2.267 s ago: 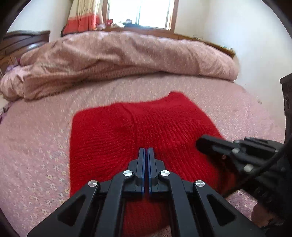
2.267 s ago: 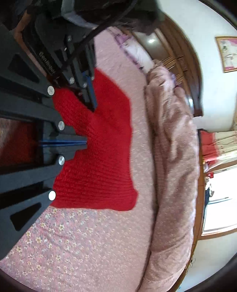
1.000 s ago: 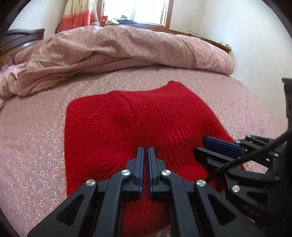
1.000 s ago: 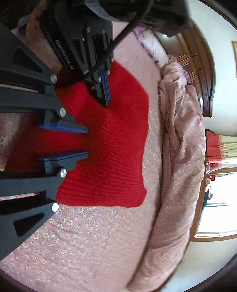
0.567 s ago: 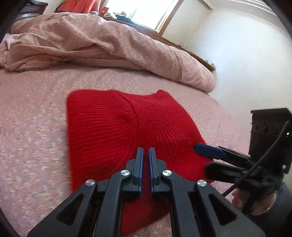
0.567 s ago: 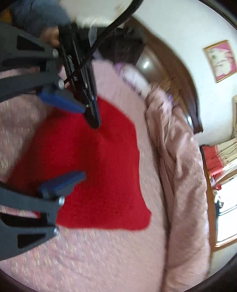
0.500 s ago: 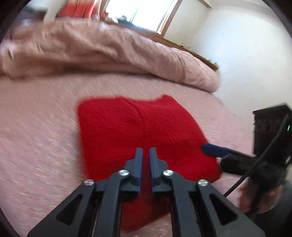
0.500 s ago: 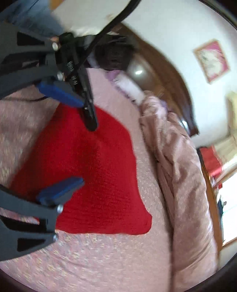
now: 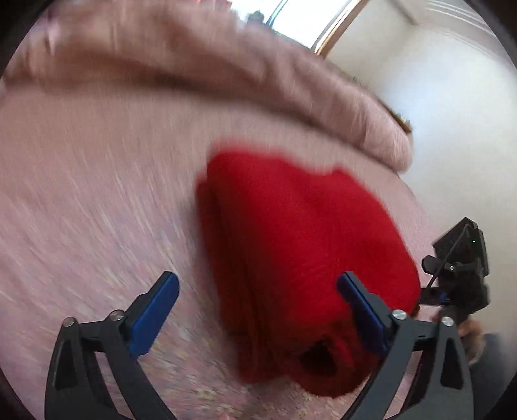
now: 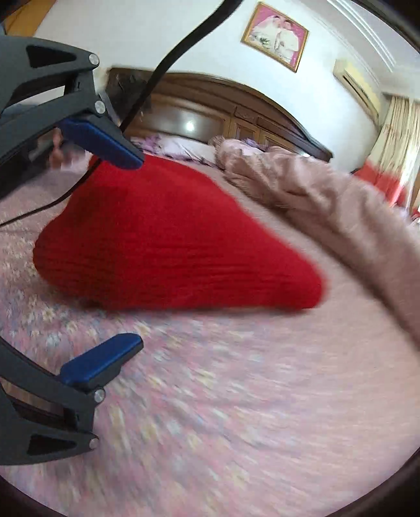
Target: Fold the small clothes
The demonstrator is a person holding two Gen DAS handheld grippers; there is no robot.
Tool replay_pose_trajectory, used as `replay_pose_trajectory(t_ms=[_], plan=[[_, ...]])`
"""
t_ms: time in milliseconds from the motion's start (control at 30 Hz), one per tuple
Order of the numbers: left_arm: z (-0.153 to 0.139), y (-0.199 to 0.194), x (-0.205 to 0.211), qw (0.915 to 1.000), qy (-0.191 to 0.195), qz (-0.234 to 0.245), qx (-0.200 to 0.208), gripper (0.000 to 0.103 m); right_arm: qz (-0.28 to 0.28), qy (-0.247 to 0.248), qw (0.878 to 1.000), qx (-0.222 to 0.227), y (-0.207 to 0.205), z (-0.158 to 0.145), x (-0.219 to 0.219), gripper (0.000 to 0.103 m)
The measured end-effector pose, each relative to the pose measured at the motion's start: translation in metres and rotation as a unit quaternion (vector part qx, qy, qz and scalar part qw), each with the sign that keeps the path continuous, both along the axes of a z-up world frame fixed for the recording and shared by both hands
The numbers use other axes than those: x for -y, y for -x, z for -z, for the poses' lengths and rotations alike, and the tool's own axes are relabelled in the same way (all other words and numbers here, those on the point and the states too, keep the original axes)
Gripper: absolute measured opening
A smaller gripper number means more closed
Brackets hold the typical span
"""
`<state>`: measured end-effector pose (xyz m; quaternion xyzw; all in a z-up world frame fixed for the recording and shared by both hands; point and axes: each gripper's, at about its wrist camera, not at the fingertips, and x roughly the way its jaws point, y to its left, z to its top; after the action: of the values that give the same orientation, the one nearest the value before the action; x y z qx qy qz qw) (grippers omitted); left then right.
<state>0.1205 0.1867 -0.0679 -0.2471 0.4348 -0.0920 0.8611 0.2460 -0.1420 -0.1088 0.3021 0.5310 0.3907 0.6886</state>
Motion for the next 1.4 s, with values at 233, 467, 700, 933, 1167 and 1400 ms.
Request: replay_pose_trajectory(t_ms=[233,467,700,933,1167,1400], plan=[[0.018,-0.032,0.007,0.9927,0.110,0.047,0.015,0.067,-0.070,0.021,0.997,0.025,-0.002,0.002,-0.049,0.099],[-0.027,-0.065,0.039,0.9927,0.038,0.066,0.093,0.046,-0.058,0.040,0.990,0.124,-0.023,-0.039,-0.039,0.070],[-0.038,-0.144,0.084,0.9871,-0.012,0.067,0.145,0.047,-0.014,0.051,0.979,0.198,-0.090,-0.065,0.009,0.070],[0.006,-0.160,0.100,0.9887,-0.061,0.033,0.132,0.063,0.007,0.122,0.968,0.221,-0.110,-0.018,0.015,0.092],[0.010,-0.160,0.097,0.9895,-0.063,0.023,0.128,0.072,0.013,0.148,0.960,0.239,-0.105,-0.023,0.008,0.103],[-0.004,-0.136,0.104,0.9837,-0.098,0.014,0.151,0.072,0.082,0.183,0.917,0.346,-0.061,-0.051,0.020,0.103]])
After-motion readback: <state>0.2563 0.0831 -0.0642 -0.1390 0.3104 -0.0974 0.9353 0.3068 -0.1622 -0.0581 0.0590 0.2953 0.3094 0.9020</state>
